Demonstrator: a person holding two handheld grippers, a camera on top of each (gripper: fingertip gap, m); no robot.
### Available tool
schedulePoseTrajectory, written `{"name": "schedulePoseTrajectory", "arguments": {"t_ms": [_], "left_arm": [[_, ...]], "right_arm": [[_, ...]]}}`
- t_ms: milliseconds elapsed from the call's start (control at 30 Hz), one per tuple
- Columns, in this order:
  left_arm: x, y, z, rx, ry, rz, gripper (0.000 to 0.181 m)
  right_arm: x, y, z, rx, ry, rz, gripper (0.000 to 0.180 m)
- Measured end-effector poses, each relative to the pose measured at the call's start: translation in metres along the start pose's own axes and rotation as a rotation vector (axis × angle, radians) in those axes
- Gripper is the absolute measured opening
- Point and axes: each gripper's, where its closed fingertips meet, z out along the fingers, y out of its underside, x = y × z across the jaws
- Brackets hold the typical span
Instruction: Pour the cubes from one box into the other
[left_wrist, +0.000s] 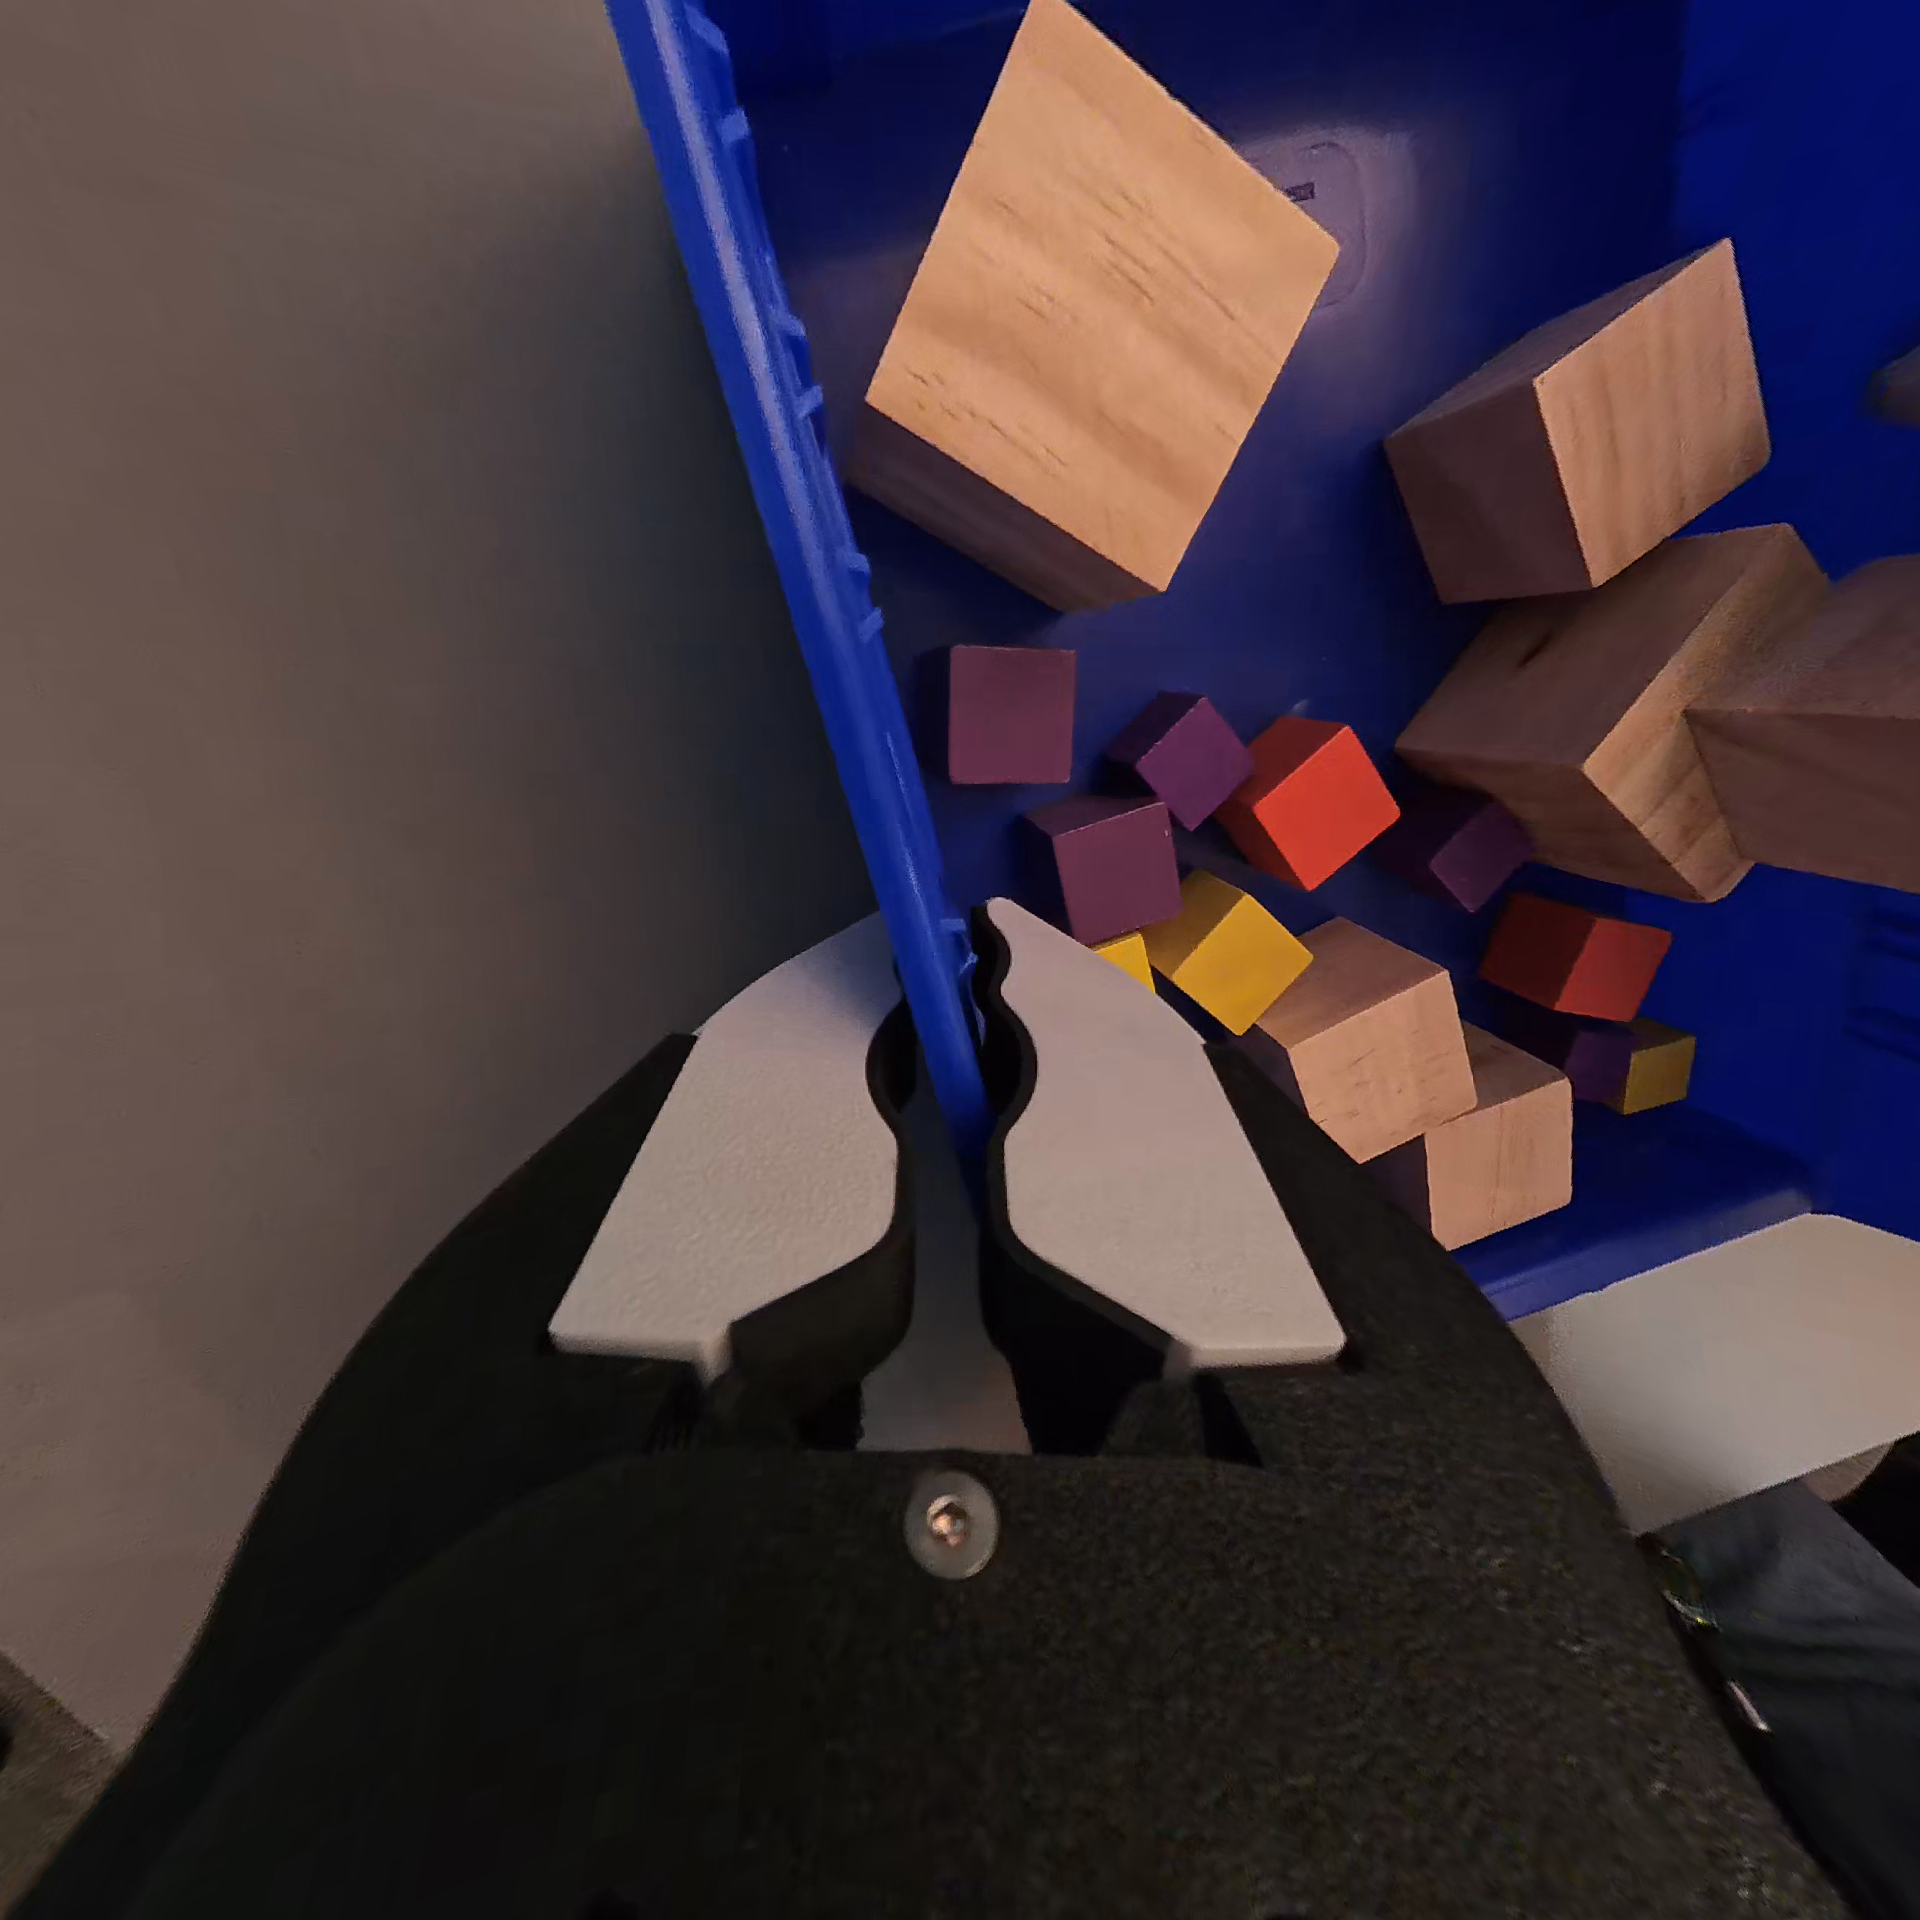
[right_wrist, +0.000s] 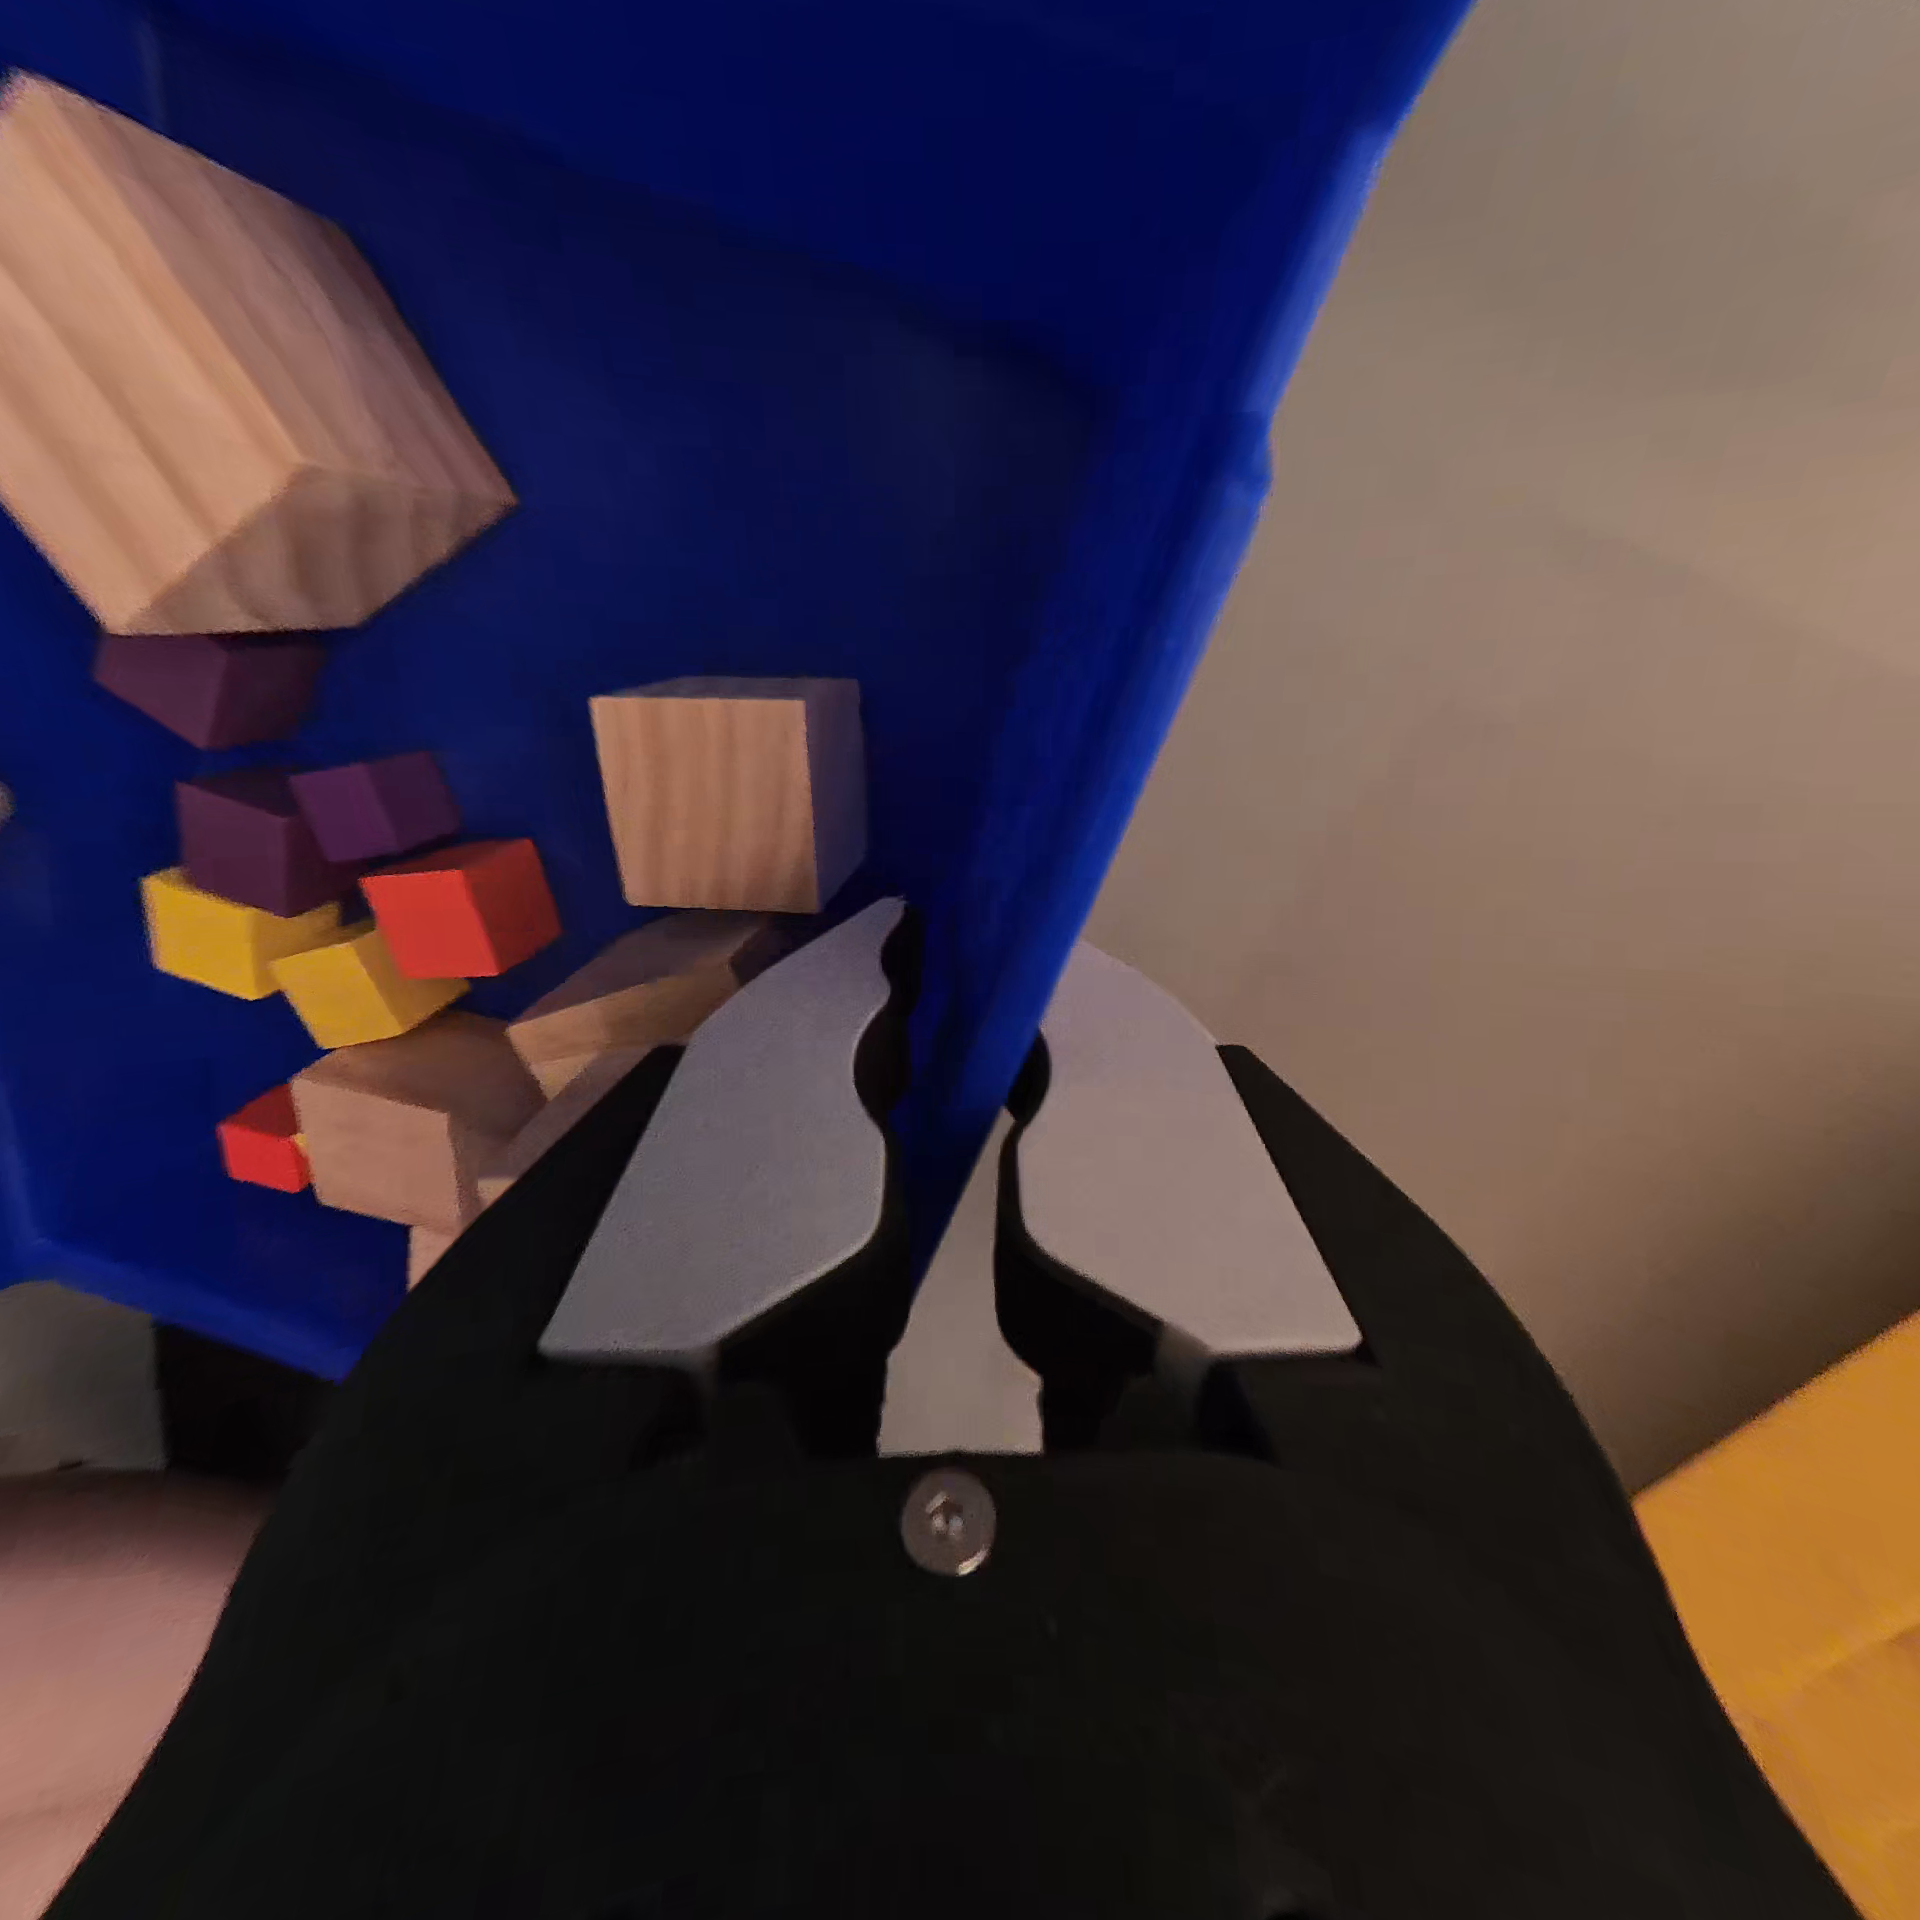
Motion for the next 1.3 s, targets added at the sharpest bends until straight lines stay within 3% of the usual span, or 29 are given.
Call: {"name": "schedulePoseTrajectory", "arguments": {"t_ms": [133, 433, 967, 1133, 1300], "left_arm": [[0.0, 0.0, 0.0, 0.008, 0.014, 0.006, 0.007], [0.0, -0.001, 0.0, 0.012, -0.004, 0.0, 0.006], [0.027, -0.011, -0.001, -0.057, -0.131, 0.121, 0.007], [0.068, -0.032, -0.022, -0.092, -0.141, 0.171, 0.007], [0.139, -0.089, -0.07, -0.073, -0.17, 0.282, 0.008]], "right_arm": [[0.002, 0.004, 0.003, -0.08, 0.048, -0.001, 0.011], [0.003, 0.005, 0.007, -0.087, 0.037, 0.041, 0.013], [0.024, 0.021, -0.003, -0.145, -0.094, 0.163, 0.006], [0.057, 0.025, -0.04, -0.134, -0.1, 0.175, 0.007], [0.115, 0.025, -0.115, -0.082, -0.109, 0.226, 0.006]]}}
